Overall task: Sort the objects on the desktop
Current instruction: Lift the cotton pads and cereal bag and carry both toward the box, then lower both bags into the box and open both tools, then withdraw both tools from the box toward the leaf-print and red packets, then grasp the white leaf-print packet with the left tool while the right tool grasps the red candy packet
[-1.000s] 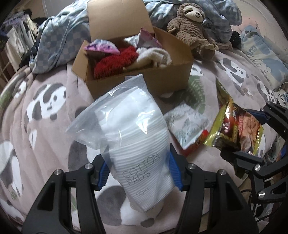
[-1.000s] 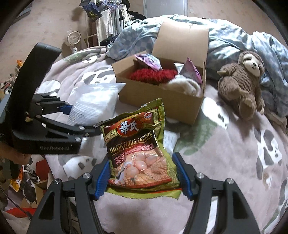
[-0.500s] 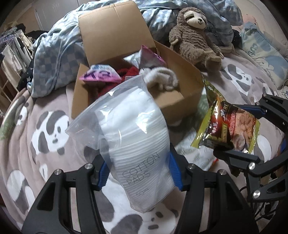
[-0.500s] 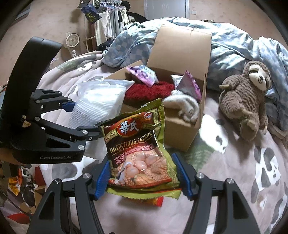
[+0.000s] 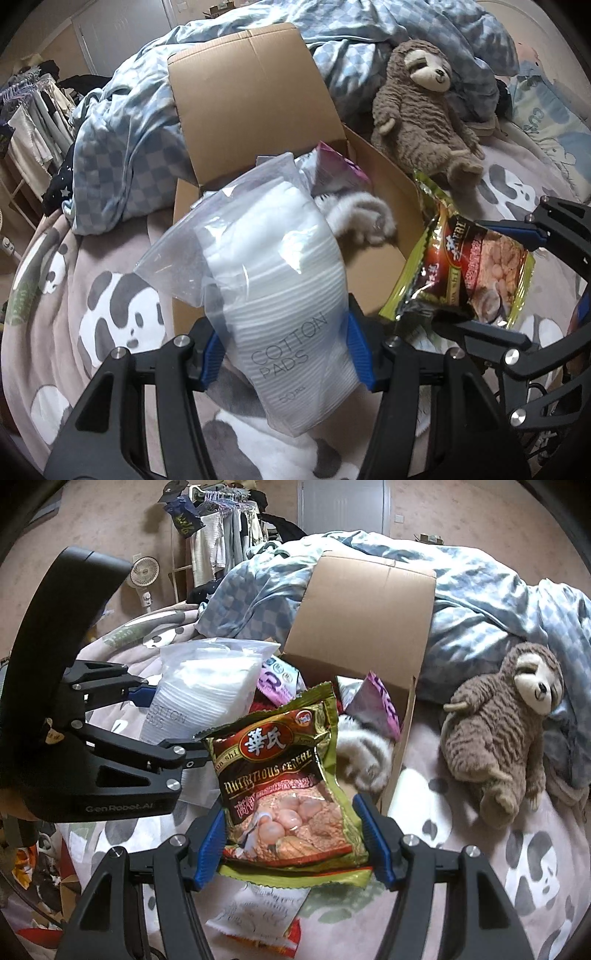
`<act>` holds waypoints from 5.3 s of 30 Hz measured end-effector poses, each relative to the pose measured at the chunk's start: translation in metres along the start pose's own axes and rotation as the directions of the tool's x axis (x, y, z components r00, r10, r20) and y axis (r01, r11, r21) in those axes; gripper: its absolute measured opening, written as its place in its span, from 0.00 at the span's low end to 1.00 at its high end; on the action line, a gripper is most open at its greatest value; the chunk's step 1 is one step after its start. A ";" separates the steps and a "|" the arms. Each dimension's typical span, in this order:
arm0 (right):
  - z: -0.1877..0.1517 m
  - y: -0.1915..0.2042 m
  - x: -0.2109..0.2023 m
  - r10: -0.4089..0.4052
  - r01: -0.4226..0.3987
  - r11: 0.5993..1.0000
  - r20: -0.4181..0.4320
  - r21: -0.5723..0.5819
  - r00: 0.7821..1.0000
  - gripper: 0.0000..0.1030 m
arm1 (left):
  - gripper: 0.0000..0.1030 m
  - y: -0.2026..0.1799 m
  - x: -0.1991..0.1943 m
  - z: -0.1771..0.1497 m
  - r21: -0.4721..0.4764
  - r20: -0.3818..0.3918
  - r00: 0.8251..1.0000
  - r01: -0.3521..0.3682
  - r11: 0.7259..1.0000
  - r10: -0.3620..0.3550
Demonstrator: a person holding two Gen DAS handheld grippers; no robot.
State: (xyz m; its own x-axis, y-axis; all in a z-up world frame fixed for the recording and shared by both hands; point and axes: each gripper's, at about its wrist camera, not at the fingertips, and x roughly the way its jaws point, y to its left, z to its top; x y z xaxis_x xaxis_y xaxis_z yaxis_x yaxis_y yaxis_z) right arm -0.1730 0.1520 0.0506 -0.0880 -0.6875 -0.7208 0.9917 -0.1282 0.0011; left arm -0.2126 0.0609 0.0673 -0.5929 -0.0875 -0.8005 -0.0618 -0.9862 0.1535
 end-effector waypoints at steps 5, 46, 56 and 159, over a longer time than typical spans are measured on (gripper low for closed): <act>0.020 -0.009 0.014 0.003 -0.003 1.000 0.005 0.000 1.000 0.65 | 0.54 0.009 0.018 0.014 -0.019 -0.017 0.999 -0.029 0.999 0.028; 0.073 -0.054 0.076 -0.153 0.156 0.987 -0.091 0.032 0.984 0.78 | 0.87 0.016 0.082 0.039 -0.068 -0.116 0.990 -0.094 0.993 0.085; 0.072 -0.042 0.030 -0.178 0.181 0.982 -0.057 0.051 0.982 0.79 | 0.87 0.006 0.035 0.034 -0.048 -0.080 0.988 -0.133 0.990 0.129; -0.179 -0.020 0.017 -0.054 0.115 0.973 -0.289 0.199 0.956 0.79 | 0.59 -0.084 0.094 -0.099 -0.398 -0.299 0.934 0.065 0.915 -0.197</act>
State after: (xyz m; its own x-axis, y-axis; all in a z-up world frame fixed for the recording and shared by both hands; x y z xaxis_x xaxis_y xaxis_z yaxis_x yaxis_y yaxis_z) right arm -0.1781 0.2707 -0.0859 -0.1110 -0.4441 -0.8891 0.9365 -0.3461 0.0559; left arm -0.1835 0.1213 -0.0777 -0.3014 0.0703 -0.9509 0.2243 -0.9641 -0.1424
